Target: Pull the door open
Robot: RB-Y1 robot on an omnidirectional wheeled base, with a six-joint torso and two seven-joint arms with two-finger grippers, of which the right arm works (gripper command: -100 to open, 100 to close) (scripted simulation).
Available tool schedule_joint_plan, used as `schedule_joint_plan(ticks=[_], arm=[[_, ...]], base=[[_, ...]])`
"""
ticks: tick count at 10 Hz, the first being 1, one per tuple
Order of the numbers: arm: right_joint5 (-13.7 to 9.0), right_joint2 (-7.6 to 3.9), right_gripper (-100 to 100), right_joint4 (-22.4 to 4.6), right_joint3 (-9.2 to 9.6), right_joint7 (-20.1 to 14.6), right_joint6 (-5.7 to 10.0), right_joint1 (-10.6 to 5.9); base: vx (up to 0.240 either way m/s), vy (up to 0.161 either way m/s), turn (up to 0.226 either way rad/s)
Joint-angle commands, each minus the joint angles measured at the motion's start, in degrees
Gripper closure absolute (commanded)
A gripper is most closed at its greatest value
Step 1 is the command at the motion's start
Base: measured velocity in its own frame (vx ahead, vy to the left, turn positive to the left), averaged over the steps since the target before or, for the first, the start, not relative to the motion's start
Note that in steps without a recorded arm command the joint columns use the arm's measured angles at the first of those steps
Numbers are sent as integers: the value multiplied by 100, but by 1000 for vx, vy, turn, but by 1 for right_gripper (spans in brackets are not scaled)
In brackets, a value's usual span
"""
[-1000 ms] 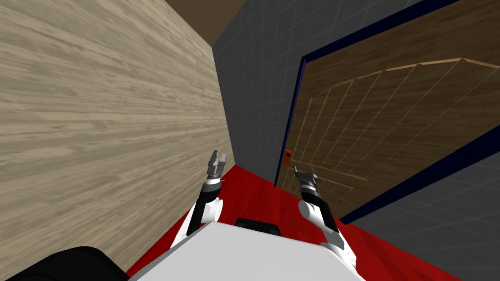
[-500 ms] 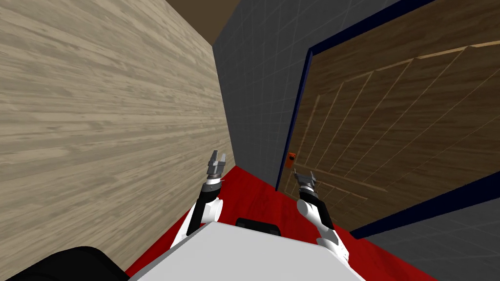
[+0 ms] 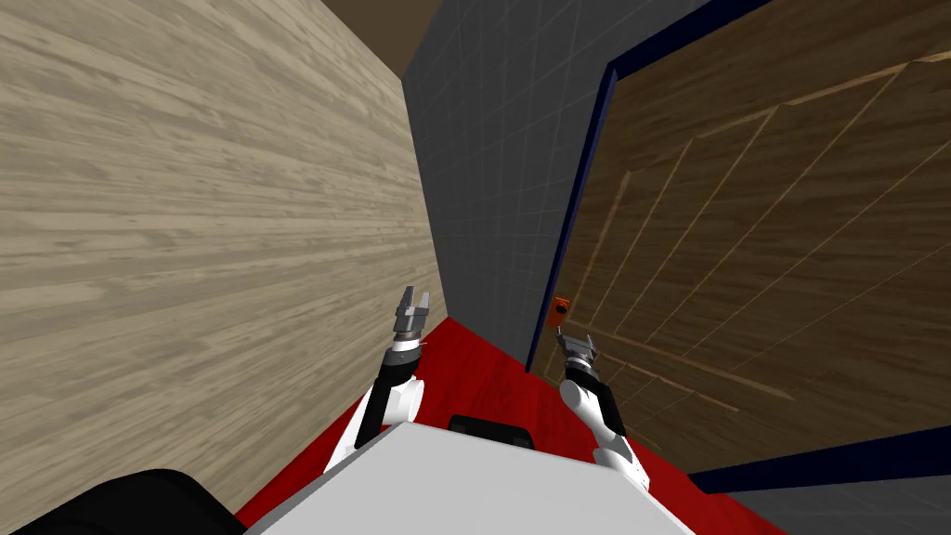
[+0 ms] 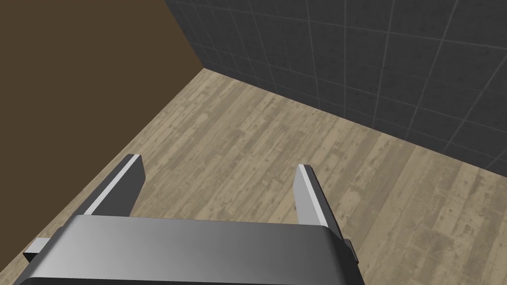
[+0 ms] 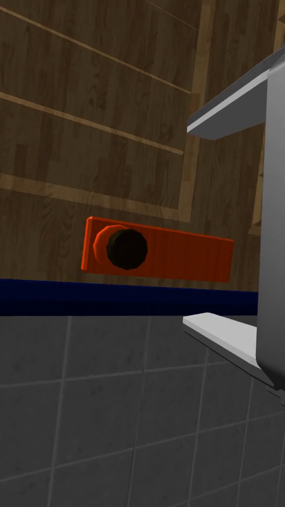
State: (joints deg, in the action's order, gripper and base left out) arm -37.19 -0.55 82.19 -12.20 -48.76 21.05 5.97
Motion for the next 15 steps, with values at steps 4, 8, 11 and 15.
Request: schedule_joint_plan(ticks=[4,8,11,15], arm=[[-302,151,-100,-375,-112,-282,-96,-177],[-400,-336,-100,-445,-232,-532,-107,-87],[-521,-680,-100,-575,-348,-805,-101,-20],[-573,-820,100,-661,-401,-907,-96,-20]], base=[[95,-37,34],[118,-9,70],[205,-42,87],[104,-16,45]])
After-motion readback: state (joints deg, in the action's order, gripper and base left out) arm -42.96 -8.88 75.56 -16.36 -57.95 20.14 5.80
